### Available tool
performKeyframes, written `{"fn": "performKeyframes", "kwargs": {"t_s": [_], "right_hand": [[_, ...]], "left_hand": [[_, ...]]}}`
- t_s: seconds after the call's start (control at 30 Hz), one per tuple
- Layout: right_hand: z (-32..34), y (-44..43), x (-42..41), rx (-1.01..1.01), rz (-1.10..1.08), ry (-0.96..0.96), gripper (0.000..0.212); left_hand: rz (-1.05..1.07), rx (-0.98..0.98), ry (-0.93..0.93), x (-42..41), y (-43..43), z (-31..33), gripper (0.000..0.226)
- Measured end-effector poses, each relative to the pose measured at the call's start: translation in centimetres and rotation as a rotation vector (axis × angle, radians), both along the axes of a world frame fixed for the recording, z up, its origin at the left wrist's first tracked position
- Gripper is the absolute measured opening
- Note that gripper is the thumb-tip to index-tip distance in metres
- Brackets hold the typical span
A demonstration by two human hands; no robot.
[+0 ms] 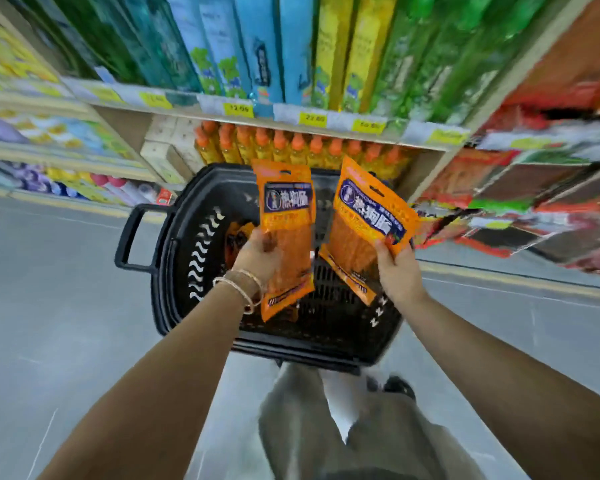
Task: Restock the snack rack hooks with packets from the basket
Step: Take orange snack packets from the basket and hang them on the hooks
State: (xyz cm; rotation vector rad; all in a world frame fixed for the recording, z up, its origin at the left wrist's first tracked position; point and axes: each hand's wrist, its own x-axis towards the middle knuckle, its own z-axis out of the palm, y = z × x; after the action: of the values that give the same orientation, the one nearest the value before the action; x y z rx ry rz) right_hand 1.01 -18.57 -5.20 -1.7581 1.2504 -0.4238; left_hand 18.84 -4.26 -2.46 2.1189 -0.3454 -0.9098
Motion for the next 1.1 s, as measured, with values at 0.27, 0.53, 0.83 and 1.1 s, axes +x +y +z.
{"fn": "performKeyframes", "kwargs": {"t_s": [0.27, 0.53, 0.83, 1.1], "right_hand": [[12.0, -6.5, -14.1, -0.056, -0.218, -0.395, 0.02], [23.9, -14.8, -26.1, -0.351, -0.238, -0.443, 0.024], [34.8, -24.4, -28.7, -0.473, -0.316, -0.66, 0.012], [43.0, -32.7, -24.8, -0.459, -0.348, -0.768, 0.017]], "left_hand": [[-0.005, -0.311, -0.048, -12.4, -8.8, 11.4, 0.03], [-0.045, -0.525, -0.231, -22.7, -18.6, 22.2, 0.04], [-0.014, -0.756, -0.333, -23.5, -27.6, 32.5, 0.031], [-0.018, -0.934, -0.436, -20.4, -34.8, 38.9, 0.038]]}}
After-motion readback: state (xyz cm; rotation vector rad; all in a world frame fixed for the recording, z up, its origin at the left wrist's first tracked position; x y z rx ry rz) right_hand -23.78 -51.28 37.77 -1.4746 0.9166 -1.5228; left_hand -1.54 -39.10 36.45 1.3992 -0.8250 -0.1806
